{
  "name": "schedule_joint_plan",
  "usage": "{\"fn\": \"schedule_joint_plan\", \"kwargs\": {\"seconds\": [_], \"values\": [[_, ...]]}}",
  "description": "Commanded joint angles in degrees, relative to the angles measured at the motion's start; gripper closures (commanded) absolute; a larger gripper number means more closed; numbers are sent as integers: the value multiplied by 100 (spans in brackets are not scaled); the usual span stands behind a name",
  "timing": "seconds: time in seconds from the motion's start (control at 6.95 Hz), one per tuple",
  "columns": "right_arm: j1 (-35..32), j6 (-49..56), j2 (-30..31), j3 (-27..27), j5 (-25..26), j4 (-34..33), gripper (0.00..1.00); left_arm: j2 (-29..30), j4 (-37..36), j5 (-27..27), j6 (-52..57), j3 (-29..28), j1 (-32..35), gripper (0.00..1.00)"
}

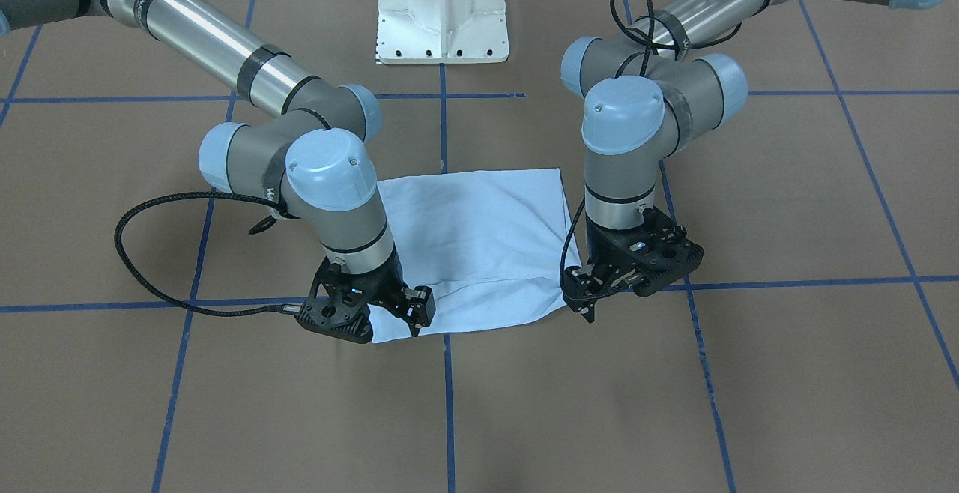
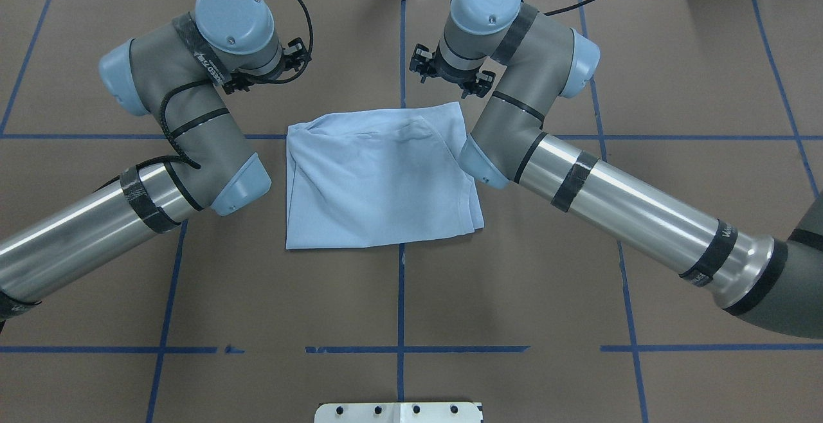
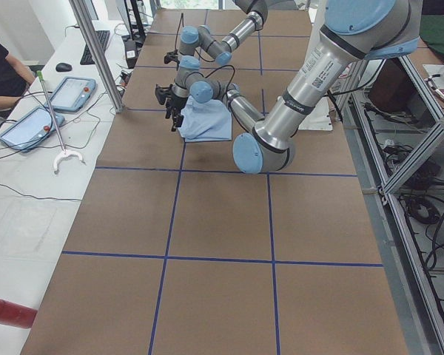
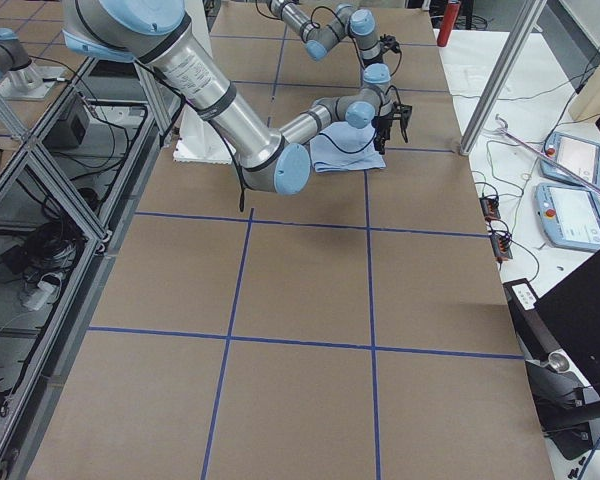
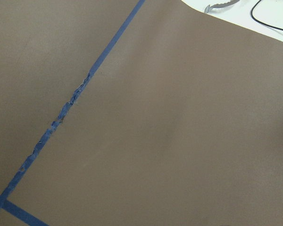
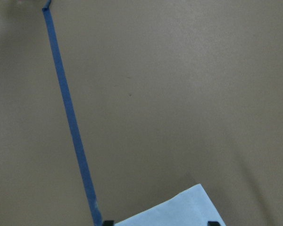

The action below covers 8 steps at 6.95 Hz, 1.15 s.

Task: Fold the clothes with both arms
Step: 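Open both grippers and raise them away from the folded shirt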

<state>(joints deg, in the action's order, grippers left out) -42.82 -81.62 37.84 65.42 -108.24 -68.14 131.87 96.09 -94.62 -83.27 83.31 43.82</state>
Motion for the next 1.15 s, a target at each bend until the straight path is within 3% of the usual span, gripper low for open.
{"fn": "schedule_joint_plan", "kwargs": {"seconds": [0.0, 0.29, 0.43, 0.72, 1.01], "values": [[-77, 145, 73, 328, -301, -14, 0, -126, -20, -178, 571, 262, 73, 0], [-523, 1675, 791, 1624, -583, -1185, 0, -1028, -55, -1019, 1753, 1454, 772, 0], [-978, 2641, 1326, 2223, -863, -1584, 0, -1424, -55, -1337, 2614, 1712, 1212, 0], [-2224, 4793, 2486, 2563, -1967, -1641, 0, -1952, -64, -2065, 5052, 1654, 2571, 0], [-3525, 7209, 3515, 2398, -2813, -1893, 0, -2254, -55, -2769, 7857, 868, 4188, 0]]}}
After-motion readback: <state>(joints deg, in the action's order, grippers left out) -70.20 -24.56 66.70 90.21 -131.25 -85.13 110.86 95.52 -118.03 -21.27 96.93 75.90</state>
